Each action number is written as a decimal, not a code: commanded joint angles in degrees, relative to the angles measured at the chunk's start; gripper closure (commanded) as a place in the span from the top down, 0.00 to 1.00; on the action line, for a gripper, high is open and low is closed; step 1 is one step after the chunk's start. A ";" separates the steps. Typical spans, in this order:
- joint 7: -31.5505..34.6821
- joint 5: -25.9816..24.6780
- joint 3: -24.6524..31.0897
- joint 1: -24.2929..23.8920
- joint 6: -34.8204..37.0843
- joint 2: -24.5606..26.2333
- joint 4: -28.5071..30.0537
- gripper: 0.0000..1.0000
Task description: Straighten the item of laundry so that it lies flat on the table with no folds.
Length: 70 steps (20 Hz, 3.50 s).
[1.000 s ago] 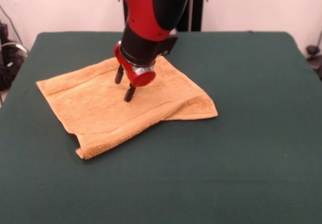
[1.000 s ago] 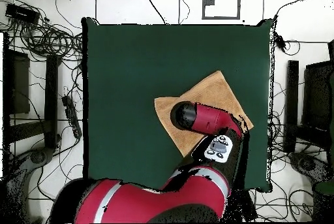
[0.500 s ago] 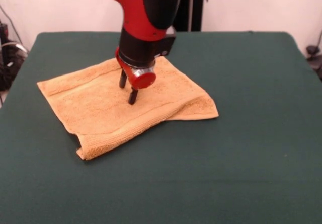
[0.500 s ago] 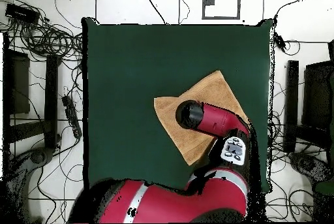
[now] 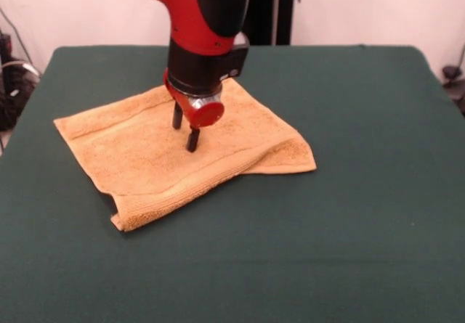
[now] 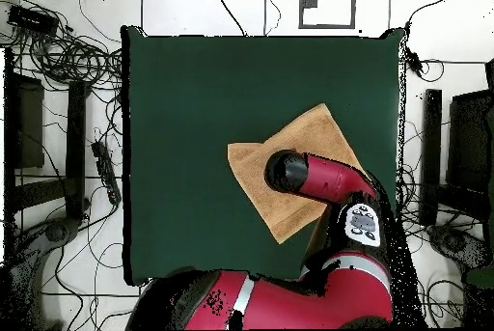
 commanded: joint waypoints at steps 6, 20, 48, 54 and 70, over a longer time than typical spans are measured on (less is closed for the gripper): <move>0.04 -7.59 5.04 7.97 -8.10 2.45 -2.47 1.00; 1.55 -9.95 -6.39 15.45 9.18 4.34 -13.55 1.00; 9.89 -4.98 1.49 11.83 -21.84 14.13 -14.76 1.00; 6.53 -3.87 2.51 10.66 -11.14 14.17 -16.40 1.00; 6.65 -6.83 -5.11 15.41 8.72 18.07 -23.77 0.00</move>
